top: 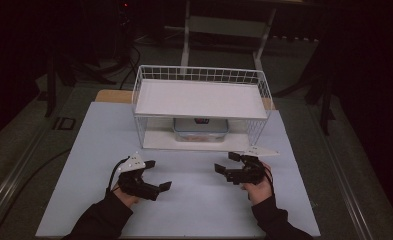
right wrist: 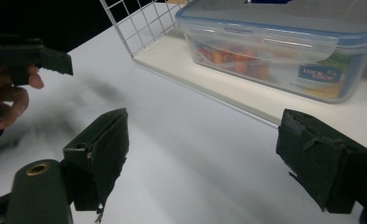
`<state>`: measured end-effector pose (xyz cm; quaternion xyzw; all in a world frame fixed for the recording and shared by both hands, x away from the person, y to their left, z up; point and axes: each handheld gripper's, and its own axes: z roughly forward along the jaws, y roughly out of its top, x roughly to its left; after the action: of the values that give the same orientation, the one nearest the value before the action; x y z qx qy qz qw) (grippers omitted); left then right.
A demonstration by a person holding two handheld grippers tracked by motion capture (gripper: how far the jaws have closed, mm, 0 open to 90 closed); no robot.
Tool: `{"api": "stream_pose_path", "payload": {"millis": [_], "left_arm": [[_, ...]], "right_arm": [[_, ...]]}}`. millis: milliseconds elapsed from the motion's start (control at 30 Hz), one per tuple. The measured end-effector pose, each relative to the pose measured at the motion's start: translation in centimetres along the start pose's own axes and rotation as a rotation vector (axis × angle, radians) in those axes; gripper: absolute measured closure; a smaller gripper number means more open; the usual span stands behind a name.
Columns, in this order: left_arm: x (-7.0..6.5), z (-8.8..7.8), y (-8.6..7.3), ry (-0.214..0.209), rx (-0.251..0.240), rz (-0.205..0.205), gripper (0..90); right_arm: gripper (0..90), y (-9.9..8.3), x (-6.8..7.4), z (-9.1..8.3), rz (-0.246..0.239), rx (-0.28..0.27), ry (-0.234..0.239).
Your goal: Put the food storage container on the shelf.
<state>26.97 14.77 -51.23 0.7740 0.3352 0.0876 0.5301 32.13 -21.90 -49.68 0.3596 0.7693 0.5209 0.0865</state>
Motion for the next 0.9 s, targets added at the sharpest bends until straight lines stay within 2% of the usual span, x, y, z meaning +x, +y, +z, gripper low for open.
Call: {"api": "stream_pose_path", "payload": {"millis": [433,533,767,900], "left_arm": [[0.0,0.0,-0.1,-0.010,-0.004,0.007,0.0],[0.1,0.0,-0.1,-0.012,-0.006,0.003,0.0],[0.1,0.1,-0.1,-0.028,-0.009,-0.017,0.0],[0.1,0.1,-0.1,-0.019,-0.004,0.000,0.0]], "right_arm": [[17.0,-2.4,0.5,-4.1,-0.027,-0.014,-0.010],[17.0,-2.9,0.5,-4.9,-0.048,-0.018,-0.022],[17.1,-4.0,0.5,-5.1,-0.082,0.021,-0.027],[17.0,-4.1,0.7,-4.9,-0.095,0.023,-0.024]]}}
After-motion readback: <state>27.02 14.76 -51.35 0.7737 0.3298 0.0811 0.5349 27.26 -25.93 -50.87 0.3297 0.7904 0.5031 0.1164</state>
